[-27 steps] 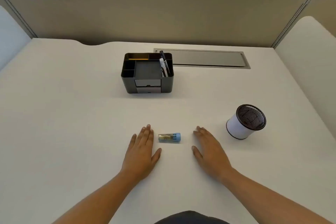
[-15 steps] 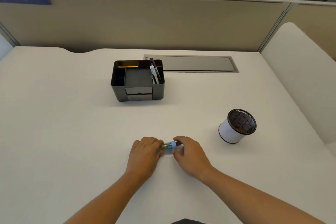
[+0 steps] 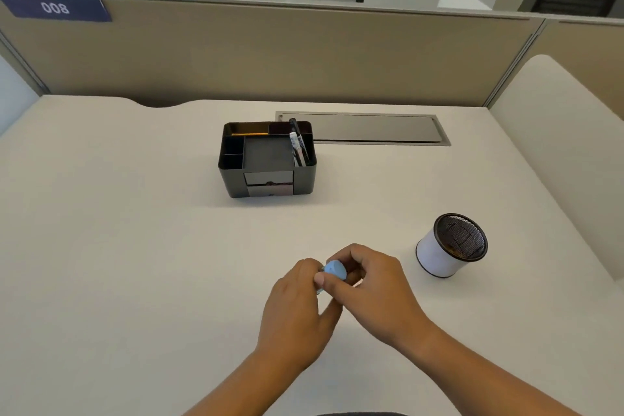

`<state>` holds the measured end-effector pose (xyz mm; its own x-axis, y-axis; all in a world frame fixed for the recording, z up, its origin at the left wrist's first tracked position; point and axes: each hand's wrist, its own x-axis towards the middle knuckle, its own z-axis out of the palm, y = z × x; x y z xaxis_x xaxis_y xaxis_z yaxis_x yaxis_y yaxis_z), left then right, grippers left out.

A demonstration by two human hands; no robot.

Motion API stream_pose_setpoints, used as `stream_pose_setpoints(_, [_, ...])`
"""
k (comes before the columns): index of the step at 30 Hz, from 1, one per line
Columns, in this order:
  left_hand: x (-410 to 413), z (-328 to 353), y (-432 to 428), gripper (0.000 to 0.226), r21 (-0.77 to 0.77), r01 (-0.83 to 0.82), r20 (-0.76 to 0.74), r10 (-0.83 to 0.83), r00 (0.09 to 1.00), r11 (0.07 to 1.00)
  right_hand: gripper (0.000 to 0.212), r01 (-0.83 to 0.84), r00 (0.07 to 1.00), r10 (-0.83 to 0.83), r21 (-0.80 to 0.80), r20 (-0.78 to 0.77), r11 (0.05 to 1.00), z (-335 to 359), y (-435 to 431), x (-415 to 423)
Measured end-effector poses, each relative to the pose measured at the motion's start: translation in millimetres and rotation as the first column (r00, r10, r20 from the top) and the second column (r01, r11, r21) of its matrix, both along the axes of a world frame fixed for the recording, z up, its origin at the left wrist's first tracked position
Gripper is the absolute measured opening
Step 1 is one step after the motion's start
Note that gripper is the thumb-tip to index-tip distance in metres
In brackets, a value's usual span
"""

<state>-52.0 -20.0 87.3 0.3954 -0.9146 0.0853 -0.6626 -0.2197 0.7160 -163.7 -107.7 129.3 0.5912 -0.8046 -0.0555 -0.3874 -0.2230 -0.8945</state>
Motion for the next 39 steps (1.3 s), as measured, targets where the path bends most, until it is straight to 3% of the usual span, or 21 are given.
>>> stream_pose_setpoints(4, [-3,15,-5,0.028,-0.024,-0.085,-0.039,0.084,0.996,0.996,0.022,-0.032,0.999,0.036,-0.153,0.022,0.988,25,2,-3])
stream_pose_setpoints(10, [-4,25,-5,0.019,-0.001,-0.084,-0.115,0.083,0.99,0.997,0.027,-0.147,0.989,0.146,-0.304,-0.026,0.941,36,1,-12])
stream_pose_setpoints(17, [-10,26,-6,0.016,0.002,-0.066,-0.178,0.065,0.982,0.998,0.024,-0.19,0.981,0.194,-0.364,-0.026,0.912,36,1,-20])
stream_pose_setpoints(27, [-9,39,-6,0.019,-0.045,0.009,-0.148,-0.015,0.989,0.999,0.028,-0.224,0.964,0.262,-0.419,0.035,0.88,43,-2,-25])
stream_pose_setpoints(32, [-12,40,-7,0.008,-0.021,0.089,-0.377,-0.091,0.922,0.996,0.025,-0.31,0.935,0.354,-0.443,0.017,0.841,46,-6,-30])
stream_pose_setpoints(36, [-13,41,-8,0.024,-0.073,0.081,-0.354,-0.102,0.93,0.994,0.028,-0.302,0.94,0.34,-0.412,0.021,0.86,47,-10,-32])
stream_pose_setpoints(39, [-12,40,-12,0.017,-0.085,0.066,-0.362,-0.093,0.927,0.994,0.03,-0.288,0.943,0.33,-0.399,0.04,0.871,45,-14,-31])
